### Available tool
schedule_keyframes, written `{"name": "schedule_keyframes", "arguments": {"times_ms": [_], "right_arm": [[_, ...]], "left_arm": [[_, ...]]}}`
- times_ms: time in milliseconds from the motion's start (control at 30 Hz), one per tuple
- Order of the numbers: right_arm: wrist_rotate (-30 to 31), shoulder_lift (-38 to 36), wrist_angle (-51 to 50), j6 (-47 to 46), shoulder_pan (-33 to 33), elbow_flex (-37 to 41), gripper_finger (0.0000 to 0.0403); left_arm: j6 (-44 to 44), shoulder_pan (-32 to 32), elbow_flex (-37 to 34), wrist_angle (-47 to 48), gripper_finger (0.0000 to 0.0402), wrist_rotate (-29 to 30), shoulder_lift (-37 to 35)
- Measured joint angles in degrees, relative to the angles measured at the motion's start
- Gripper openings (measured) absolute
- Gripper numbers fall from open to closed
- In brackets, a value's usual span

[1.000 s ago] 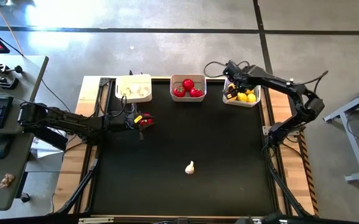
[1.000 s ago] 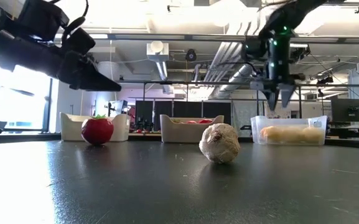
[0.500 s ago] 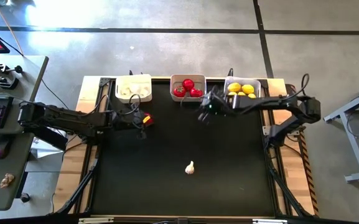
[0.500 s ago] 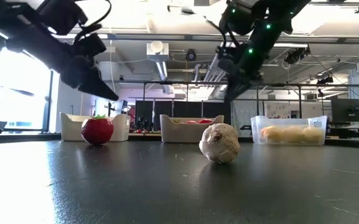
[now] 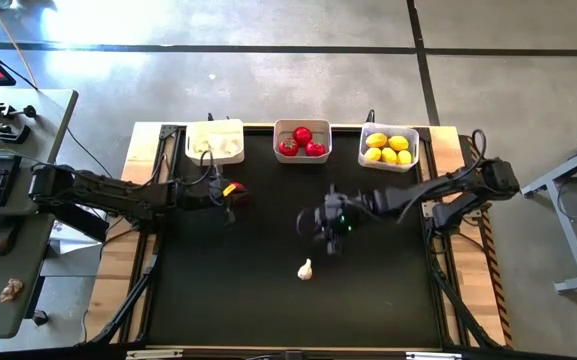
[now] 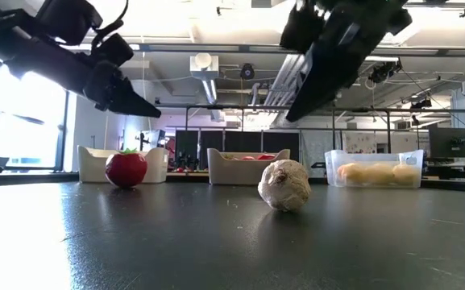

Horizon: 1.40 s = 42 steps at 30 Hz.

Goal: Sort produce into baskets
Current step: Put the garlic into the white bin

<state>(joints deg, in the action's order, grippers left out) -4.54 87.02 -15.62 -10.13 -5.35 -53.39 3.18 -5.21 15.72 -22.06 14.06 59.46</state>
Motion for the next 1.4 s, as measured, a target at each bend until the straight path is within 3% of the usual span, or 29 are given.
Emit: {"name": "schedule_keyframes", "arguments": {"times_ms": [267,433,733,1067,1400], "right_arm": [[4.6,6.1,9.7,-0.1,-10.0,-0.1,0.0208],[4.8,9.9,16.7,-0.3,-12.3,-0.1,0.0243],[8.0,14.7,17.0,-1.8,-13.8,-0.1,0.0244],[4.0,17.9,19.6,-0.2,-13.7,-0.3,0.0241],[-0.1,17.9,17.4,0.1,-12.0,-0.3,0.0167]], "left_arm": [[0.0,-0.1,-2.0,-3.9,0.0009,0.0,0.0],[0.4,-0.1,-2.0,-4.0,0.0009,0.0,0.0],[3.0,-0.1,-2.0,-4.3,0.0009,0.0,0.0],[3.0,-0.1,-2.0,-4.8,0.0009,0.0,0.0],[2.0,-0.1,-2.0,-4.6,0.0009,0.0,0.0]]}}
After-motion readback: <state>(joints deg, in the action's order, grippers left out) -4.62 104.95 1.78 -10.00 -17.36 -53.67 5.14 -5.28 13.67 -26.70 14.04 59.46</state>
